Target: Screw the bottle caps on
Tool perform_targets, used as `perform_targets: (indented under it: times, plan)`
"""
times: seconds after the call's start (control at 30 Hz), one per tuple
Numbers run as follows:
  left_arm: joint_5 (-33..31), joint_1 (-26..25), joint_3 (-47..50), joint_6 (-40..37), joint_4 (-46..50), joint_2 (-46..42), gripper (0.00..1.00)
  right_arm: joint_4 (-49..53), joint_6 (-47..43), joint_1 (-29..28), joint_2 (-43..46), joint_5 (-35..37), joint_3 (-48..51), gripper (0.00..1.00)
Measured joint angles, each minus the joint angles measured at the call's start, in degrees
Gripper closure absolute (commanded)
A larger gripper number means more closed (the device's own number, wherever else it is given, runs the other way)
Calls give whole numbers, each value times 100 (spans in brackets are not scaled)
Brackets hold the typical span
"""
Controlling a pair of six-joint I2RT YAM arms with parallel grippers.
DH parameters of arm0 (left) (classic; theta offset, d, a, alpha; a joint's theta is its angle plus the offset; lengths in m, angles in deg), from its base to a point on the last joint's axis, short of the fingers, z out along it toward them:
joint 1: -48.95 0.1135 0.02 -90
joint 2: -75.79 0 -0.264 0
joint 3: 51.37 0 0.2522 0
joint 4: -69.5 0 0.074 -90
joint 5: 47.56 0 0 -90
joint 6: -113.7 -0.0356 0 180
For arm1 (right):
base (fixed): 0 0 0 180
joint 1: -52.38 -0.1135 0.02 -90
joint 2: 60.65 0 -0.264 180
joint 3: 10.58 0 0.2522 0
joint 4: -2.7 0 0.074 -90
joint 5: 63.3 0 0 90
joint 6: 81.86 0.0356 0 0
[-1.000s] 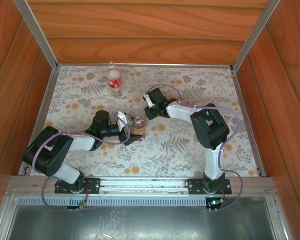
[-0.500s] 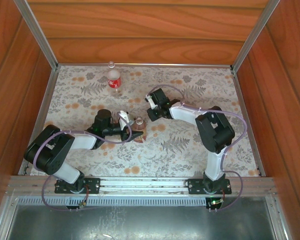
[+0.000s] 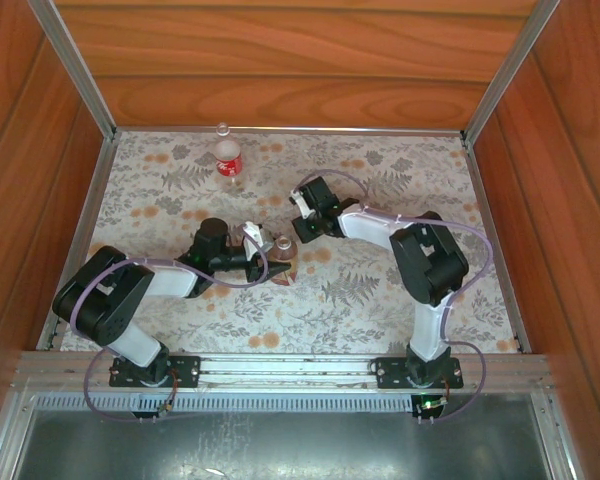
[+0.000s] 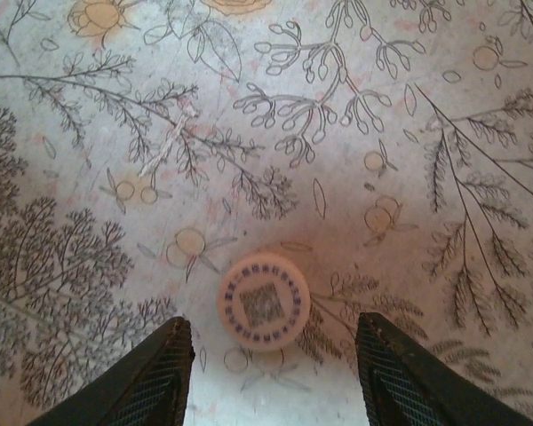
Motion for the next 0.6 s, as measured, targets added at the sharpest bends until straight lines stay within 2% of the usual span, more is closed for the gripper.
perform_targets:
  times: [0.2, 0.6]
  plan:
    - [-122, -22, 83, 4, -52, -59, 40, -4, -9, 0, -313, -2, -179, 52]
    - [-280, -22, 208, 4, -66, -184, 40, -28, -13, 2, -428, -2, -234, 67]
